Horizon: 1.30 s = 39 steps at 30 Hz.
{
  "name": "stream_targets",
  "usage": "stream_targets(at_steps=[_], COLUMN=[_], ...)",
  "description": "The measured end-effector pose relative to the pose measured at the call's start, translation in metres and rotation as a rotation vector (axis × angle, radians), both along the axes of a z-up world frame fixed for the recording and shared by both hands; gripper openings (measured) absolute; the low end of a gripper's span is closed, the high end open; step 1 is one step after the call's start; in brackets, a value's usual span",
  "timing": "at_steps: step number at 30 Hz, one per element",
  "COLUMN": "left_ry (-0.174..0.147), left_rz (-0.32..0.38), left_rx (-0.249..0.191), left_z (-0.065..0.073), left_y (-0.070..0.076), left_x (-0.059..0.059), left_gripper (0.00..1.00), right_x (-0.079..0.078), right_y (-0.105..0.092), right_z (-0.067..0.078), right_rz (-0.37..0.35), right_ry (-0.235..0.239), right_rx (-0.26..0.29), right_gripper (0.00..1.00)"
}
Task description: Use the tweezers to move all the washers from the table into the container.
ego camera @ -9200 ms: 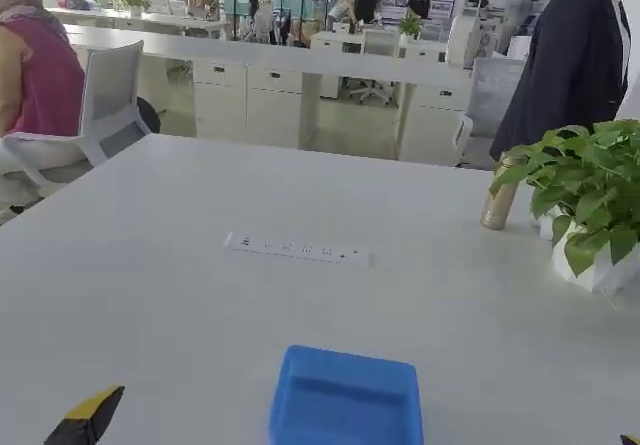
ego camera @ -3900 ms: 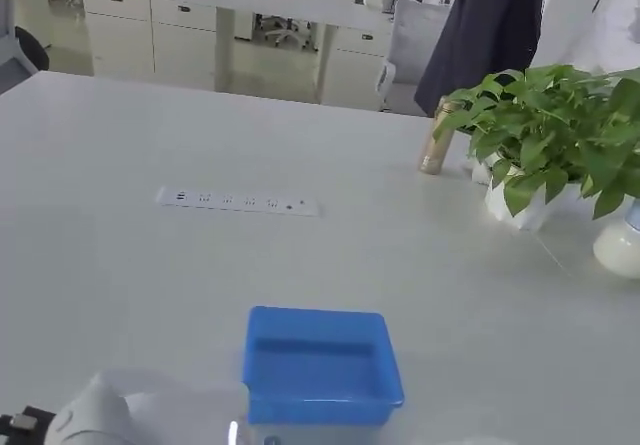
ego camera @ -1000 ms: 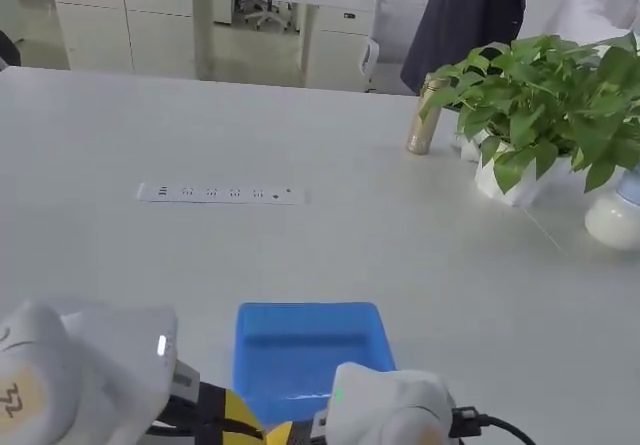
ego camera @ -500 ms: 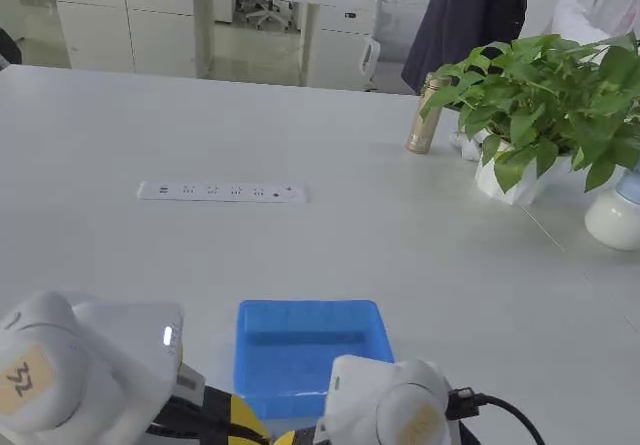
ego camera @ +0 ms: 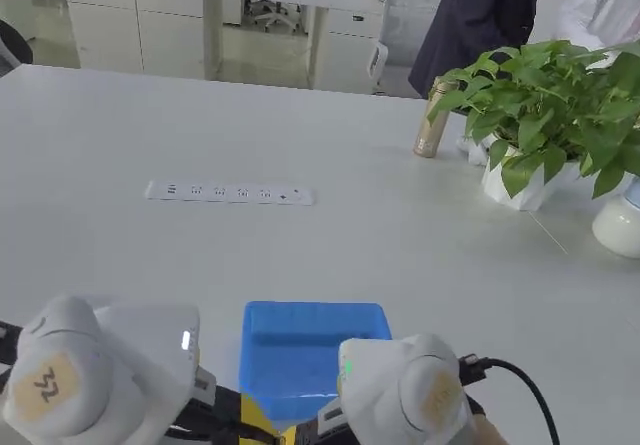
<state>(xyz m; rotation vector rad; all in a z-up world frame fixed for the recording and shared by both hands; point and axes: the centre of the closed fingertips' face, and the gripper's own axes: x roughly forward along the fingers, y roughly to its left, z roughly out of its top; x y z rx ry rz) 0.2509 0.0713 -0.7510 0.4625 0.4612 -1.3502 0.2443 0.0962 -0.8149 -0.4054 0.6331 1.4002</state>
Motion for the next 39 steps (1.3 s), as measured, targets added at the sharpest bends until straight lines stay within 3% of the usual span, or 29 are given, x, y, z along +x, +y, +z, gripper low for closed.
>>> stream_targets(at_steps=[3, 7, 9, 14, 17, 18, 21, 24, 28, 29, 30, 32, 34, 36, 39], left_ry=[0.03, 0.032, 0.063, 0.053, 0.047, 0.043, 0.048, 0.033, 0.047, 0.088, 0.088, 0.067, -0.007, -0.027, -0.043], left_rz=[0.121, 0.228, 0.277, 0.421, 0.512, 0.532, 0.591, 0.625, 0.643, 0.664, 0.661, 0.643, 0.583, 0.559, 0.507], left_rx=[-0.11, -0.164, -0.204, -0.241, -0.303, -0.328, -0.311, -0.311, -0.353, -0.379, -0.383, -0.368, -0.334, -0.301, -0.291], left_z=[0.009, 0.012, 0.014, 0.013, 0.018, 0.019, 0.009, 0.001, -0.003, -0.005, -0.006, -0.005, 0.0, 0.0, -0.001], left_y=[0.006, 0.016, 0.017, 0.021, 0.019, 0.018, 0.018, 0.019, 0.024, 0.024, 0.024, 0.02, 0.012, 0.007, -0.002], left_x=[0.003, -0.004, -0.013, -0.025, -0.031, -0.034, -0.038, -0.042, -0.042, -0.043, -0.042, -0.043, -0.046, -0.05, -0.054], left_gripper=[0.17, 0.34, 0.42, 0.68, 0.82, 0.87, 0.96, 0.99, 0.99, 0.99, 0.99, 0.99, 0.99, 0.99, 0.99], right_x=[0.002, 0.006, 0.005, 0.007, 0.007, 0.008, 0.012, 0.012, 0.012, 0.01, 0.009, 0.01, 0.016, 0.023, 0.038], right_y=[-0.005, -0.01, -0.01, -0.01, -0.008, -0.008, -0.01, -0.014, -0.019, -0.019, -0.021, -0.023, -0.03, -0.037, -0.049], right_z=[-0.004, -0.004, -0.004, -0.005, -0.003, -0.003, -0.004, -0.004, -0.002, 0.0, 0.005, 0.013, 0.024, 0.037, 0.06], right_rz=[-0.031, -0.083, -0.09, -0.104, -0.12, -0.145, -0.189, -0.205, -0.232, -0.238, -0.25, -0.278, -0.318, -0.357, -0.43], right_ry=[-0.016, -0.017, -0.027, -0.063, -0.07, -0.051, -0.025, -0.009, 0.01, 0.012, 0.016, 0.024, 0.02, 0.012, 0.008], right_rx=[0.029, 0.06, 0.07, 0.066, 0.074, 0.083, 0.089, 0.084, 0.078, 0.078, 0.088, 0.112, 0.136, 0.161, 0.226], right_gripper=[0.02, 0.02, 0.03, 0.03, 0.03, 0.03, 0.03, 0.02, 0.02, 0.02, 0.02, 0.02, 0.02, 0.02, 0.02])
